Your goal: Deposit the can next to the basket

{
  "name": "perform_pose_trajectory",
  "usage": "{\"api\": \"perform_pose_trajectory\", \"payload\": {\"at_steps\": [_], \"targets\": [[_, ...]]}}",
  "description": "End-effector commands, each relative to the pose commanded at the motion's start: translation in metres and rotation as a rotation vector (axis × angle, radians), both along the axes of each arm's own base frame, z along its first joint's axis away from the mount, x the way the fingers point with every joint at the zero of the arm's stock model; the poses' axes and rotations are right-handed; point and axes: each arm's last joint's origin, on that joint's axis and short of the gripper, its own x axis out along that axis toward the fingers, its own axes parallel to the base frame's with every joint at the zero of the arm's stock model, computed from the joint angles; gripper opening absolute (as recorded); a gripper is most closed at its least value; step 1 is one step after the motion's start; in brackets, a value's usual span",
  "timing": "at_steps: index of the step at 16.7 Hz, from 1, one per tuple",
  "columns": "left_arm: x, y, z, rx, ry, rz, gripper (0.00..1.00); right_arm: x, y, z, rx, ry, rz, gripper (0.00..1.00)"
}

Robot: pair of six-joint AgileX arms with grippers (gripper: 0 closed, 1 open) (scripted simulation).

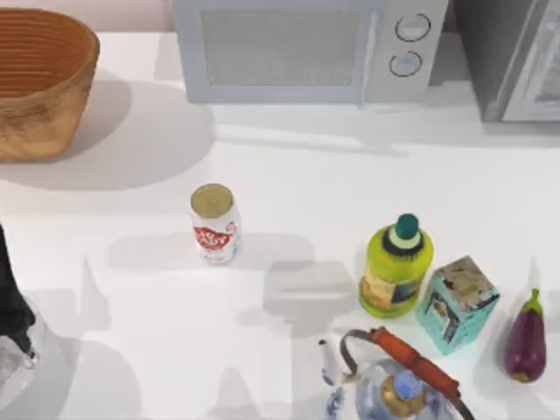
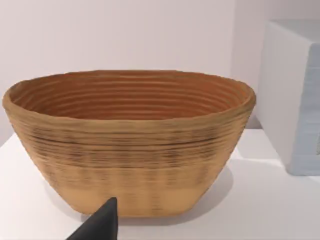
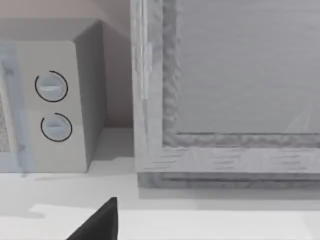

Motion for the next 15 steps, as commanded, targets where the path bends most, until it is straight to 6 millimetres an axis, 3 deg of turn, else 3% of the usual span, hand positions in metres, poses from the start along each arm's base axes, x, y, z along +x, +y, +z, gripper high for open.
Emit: {"api": "perform_pose_trajectory", "payload": {"at_steps": [5,9,12,15], "targets": [[0.001,0.0,0.009,0.032,0.049,0.001,1.0,0.0,0.0,0.0,0.0,0.0,0.0,1.0],[0.011,0.003,0.042,0.142,0.225,0.005,1.0,0.0,0.0,0.0,0.0,0.0,0.0,1.0],[0.032,0.007,0.07,0.253,0.428,-0.015,1.0,0.0,0.0,0.0,0.0,0.0,0.0,1.0],[0.067,0.013,0.094,0.366,0.652,-0.066,1.0,0.0,0.0,0.0,0.0,0.0,0.0,1.0]]}}
